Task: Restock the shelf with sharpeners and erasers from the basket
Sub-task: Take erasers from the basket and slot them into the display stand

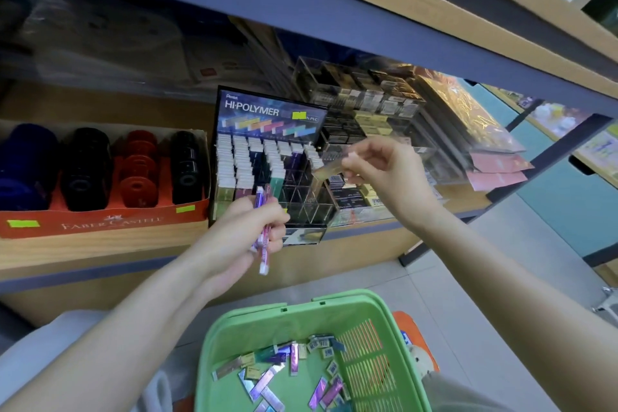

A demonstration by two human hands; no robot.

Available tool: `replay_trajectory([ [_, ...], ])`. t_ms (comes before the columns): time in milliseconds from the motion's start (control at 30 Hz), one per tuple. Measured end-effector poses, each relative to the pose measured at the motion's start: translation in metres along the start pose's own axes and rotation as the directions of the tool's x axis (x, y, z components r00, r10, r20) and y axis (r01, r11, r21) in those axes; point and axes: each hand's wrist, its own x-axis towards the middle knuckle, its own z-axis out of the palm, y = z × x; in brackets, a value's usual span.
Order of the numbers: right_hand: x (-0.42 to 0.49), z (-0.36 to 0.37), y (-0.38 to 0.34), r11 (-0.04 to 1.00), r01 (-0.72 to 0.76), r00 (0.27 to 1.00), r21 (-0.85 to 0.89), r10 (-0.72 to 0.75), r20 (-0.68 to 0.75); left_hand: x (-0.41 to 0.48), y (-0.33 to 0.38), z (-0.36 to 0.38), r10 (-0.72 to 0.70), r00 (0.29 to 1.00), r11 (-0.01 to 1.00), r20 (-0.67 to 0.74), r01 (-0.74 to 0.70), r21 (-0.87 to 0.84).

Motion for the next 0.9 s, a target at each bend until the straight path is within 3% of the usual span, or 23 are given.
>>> replay_trajectory([
  [100,0.001,-0.002,0.024,0.991,-0.007,1.000,-0.136,0.004,-0.022,-0.001,-0.001,-0.001,-0.038,0.999,0.993,-0.020,0.035,-0.109],
  [367,0.012,0.010,0.040,0.949,0.083,0.993,-0.303,-0.104,-0.053,-0.006,0.002,0.003,-0.039,0.996,0.993,0.077,0.047,-0.104],
  [600,0.027,0.011,0.034,0.847,0.292,0.956,-0.445,-0.265,0.124,-0.002,0.000,0.001,-0.079,0.995,0.993,0.053,0.083,-0.081],
  [767,0.037,0.005,0.025,0.790,0.325,0.944,-0.520,-0.236,0.233,-0.002,-0.001,-0.002,-0.078,0.997,0.997,-0.024,0.078,-0.025],
  [900,0.037,0.003,0.027,0.795,0.311,0.944,-0.521,-0.196,0.264,0.005,0.001,-0.007,-0.119,0.993,0.987,-0.018,0.116,-0.111],
])
